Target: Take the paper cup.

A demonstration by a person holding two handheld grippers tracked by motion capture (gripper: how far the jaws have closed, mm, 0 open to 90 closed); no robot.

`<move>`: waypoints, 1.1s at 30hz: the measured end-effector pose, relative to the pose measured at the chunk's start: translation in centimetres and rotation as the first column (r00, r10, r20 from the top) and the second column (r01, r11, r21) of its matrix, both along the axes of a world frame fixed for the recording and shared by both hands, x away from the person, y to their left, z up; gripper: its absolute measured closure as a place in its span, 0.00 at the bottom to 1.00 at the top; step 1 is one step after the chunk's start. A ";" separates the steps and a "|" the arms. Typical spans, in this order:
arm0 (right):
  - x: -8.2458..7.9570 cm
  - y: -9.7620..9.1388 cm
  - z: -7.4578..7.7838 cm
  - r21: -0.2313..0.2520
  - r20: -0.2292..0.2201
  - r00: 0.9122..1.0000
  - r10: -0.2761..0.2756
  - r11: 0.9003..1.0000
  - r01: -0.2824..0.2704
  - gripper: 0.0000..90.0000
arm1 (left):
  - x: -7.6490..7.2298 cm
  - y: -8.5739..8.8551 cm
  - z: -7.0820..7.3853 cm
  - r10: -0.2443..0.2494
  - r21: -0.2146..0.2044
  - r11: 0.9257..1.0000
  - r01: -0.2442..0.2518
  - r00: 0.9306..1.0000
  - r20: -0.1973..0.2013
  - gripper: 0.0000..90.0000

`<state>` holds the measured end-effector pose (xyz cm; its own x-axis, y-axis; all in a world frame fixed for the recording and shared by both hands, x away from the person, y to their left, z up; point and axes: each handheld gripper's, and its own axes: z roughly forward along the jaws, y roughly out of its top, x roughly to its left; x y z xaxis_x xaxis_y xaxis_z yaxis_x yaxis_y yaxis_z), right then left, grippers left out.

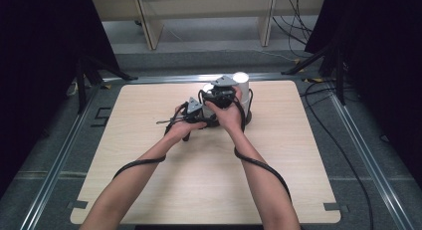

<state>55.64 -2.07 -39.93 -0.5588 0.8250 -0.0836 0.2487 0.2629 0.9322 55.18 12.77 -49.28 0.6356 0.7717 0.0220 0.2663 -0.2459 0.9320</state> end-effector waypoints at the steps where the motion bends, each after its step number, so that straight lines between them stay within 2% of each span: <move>1: -0.1 0.0 0.1 -0.001 -0.005 1.000 0.000 1.000 0.000 0.39 | 0.0 0.0 0.0 -0.001 0.003 1.000 0.001 1.000 0.000 0.24; 7: -0.2 -0.2 0.6 0.024 0.030 1.000 -0.003 1.000 0.002 0.39 | 0.0 0.0 0.0 -0.003 0.010 1.000 0.003 1.000 0.004 0.25; 9: -0.3 -0.3 0.9 0.036 0.015 1.000 0.008 0.999 -0.008 0.39 | 0.0 0.0 0.0 -0.003 0.011 1.000 0.003 1.000 0.006 0.25; 10: -0.4 -0.3 1.0 0.044 0.020 1.000 -0.009 0.999 0.008 0.39 | 0.0 0.0 0.0 -0.003 0.012 1.000 0.003 1.000 0.006 0.25; 11: -0.4 -0.3 1.1 0.048 0.022 1.000 0.004 0.999 -0.005 0.39 | -0.1 0.0 0.0 -0.001 0.012 1.000 0.000 1.000 0.008 0.25; 12: -0.5 -0.4 1.2 0.040 0.015 1.000 0.002 0.999 -0.003 0.39 | -0.1 0.0 0.0 -0.003 0.013 1.000 0.003 1.000 0.006 0.25; 13: -0.4 -0.4 1.3 0.048 0.031 0.999 0.008 0.999 -0.010 0.40 | 0.0 0.0 0.0 -0.003 0.016 1.000 0.003 1.000 0.005 0.25; 15: -0.5 -0.5 1.6 0.053 0.034 0.999 0.006 0.999 -0.008 0.40 | -0.1 0.0 0.0 0.000 0.012 1.000 0.000 1.000 0.007 0.25; 17: -0.6 -0.6 1.7 0.048 0.049 0.999 0.008 0.999 -0.010 0.40 | -0.1 0.0 0.0 -0.002 0.018 1.000 0.002 1.000 0.008 0.25; 18: -0.8 -0.5 1.9 0.067 0.047 0.999 0.006 0.998 -0.009 0.40 | -0.1 0.1 0.1 -0.008 0.054 0.999 0.008 1.000 0.008 0.25; 19: -0.8 -0.5 1.9 0.067 0.047 0.999 0.006 0.998 -0.009 0.40 | -0.1 0.1 0.1 -0.008 0.054 0.999 0.008 1.000 0.008 0.25; 21: -1.0 -0.7 2.5 0.069 0.075 0.997 0.006 0.998 -0.011 0.40 | -0.2 0.2 0.1 -0.009 0.068 0.998 0.009 1.000 0.007 0.25; 24: -1.2 -0.8 3.2 0.075 0.083 0.996 0.013 0.997 -0.019 0.40 | -0.1 0.2 0.1 -0.006 0.067 0.998 0.006 1.000 0.005 0.25; 25: -1.3 -0.8 3.5 0.083 0.084 0.996 0.011 0.996 -0.018 0.40 | -0.2 0.1 0.1 0.002 0.041 0.999 -0.002 1.000 0.006 0.25; 26: -1.3 -0.9 3.8 0.084 0.098 0.995 0.009 0.996 -0.018 0.40 | -0.2 0.1 0.2 0.003 0.042 0.999 -0.003 1.000 0.009 0.24; 28: -1.5 -0.8 4.1 0.087 0.088 0.996 0.013 0.996 -0.020 0.40 | -0.2 0.2 0.3 0.009 0.034 0.999 -0.009 1.000 0.013 0.23; 29: -1.5 -0.8 4.6 0.093 0.105 0.994 0.021 0.995 -0.031 0.40 | -0.4 0.5 0.6 0.012 0.059 0.998 -0.012 1.000 0.014 0.23; 30: -1.6 -0.8 4.9 0.081 0.113 0.993 0.021 0.996 -0.030 0.40 | -0.5 0.6 0.7 0.010 0.062 0.998 -0.011 1.000 0.015 0.22; 31: -1.8 -0.7 5.0 0.090 0.100 0.995 0.021 0.996 -0.030 0.40 | -0.7 0.7 0.9 0.005 0.063 0.998 -0.007 1.000 0.018 0.21; 32: -1.8 -0.8 5.2 0.085 0.118 0.993 0.019 0.996 -0.029 0.40 | -0.8 0.8 1.0 0.008 0.067 0.998 -0.010 1.000 0.020 0.19; 33: -1.9 -0.8 5.3 0.087 0.117 0.993 0.021 0.996 -0.031 0.40 | -1.0 0.9 1.1 0.007 0.071 0.997 -0.008 1.000 0.024 0.18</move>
